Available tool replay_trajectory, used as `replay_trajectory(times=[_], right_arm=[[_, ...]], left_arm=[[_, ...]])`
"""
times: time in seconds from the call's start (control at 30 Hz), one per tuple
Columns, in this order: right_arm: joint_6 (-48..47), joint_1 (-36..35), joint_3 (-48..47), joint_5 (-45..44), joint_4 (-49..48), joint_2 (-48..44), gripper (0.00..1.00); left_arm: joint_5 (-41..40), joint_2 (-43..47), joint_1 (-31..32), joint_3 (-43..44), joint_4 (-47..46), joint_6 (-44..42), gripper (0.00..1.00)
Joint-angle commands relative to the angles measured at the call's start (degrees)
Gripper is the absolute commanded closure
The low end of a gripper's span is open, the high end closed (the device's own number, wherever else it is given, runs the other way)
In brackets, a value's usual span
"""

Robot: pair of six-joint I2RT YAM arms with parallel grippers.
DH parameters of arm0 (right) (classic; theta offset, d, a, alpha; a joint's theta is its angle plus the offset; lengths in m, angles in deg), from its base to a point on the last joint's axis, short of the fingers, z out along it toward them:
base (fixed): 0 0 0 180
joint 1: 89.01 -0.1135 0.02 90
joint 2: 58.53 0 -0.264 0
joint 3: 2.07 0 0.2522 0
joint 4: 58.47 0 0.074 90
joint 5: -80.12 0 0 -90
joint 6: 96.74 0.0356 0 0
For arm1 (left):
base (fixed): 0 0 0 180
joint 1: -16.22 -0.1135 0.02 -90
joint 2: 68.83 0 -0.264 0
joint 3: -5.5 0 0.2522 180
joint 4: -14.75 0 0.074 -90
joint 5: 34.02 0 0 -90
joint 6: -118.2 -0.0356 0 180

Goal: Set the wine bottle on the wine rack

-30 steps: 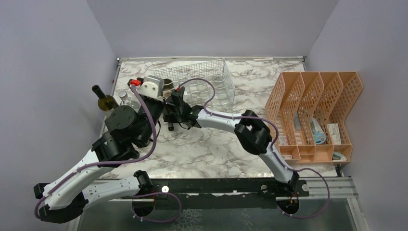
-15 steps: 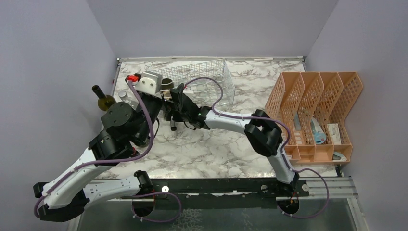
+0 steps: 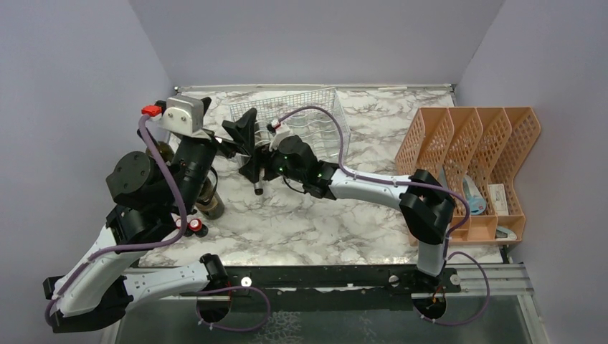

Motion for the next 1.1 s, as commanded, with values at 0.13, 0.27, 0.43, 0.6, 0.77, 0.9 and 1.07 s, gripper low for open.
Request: replay_trajectory(times=[0.13, 0.27, 0.43, 0.6, 0.77, 0.9, 1.07], right_arm=[[-17.6, -6.3, -8.0, 12.5, -9.2, 2.6, 0.25], [-20.3, -7.7, -14.9, 14.0, -9.0, 6.9, 0.25], [-23.2, -8.5, -24.3, 13.4, -7.1, 12.9, 0.25], [-26.4, -9.0, -32.0, 13.7, -3.9, 18.3, 0.28], [-28.0, -9.4, -36.9, 14.8, -2.5, 21.6, 0.33], [-28.9, -9.6, -40.6, 13.9, -1.3, 23.8, 0.41], [-32.0, -10.5, -38.8, 10.6, -4.6, 22.3, 0.66]], left_arm=[[0.6, 0.7, 0.1, 4.3, -0.5, -0.4, 0.01], [0.2, 1.3, 0.1, 4.7, -0.5, -0.1, 0.01], [-0.4, 1.8, 0.1, 4.6, -0.6, 0.3, 0.01], [-1.5, 1.5, 0.1, 5.1, -0.4, 0.1, 0.01], [-2.9, 1.3, 0.1, 4.8, -0.5, 0.1, 0.01], [-3.5, 1.3, 0.1, 4.7, -0.4, 0.1, 0.01], [-4.7, 1.6, 0.1, 4.5, -0.4, 0.2, 0.01]])
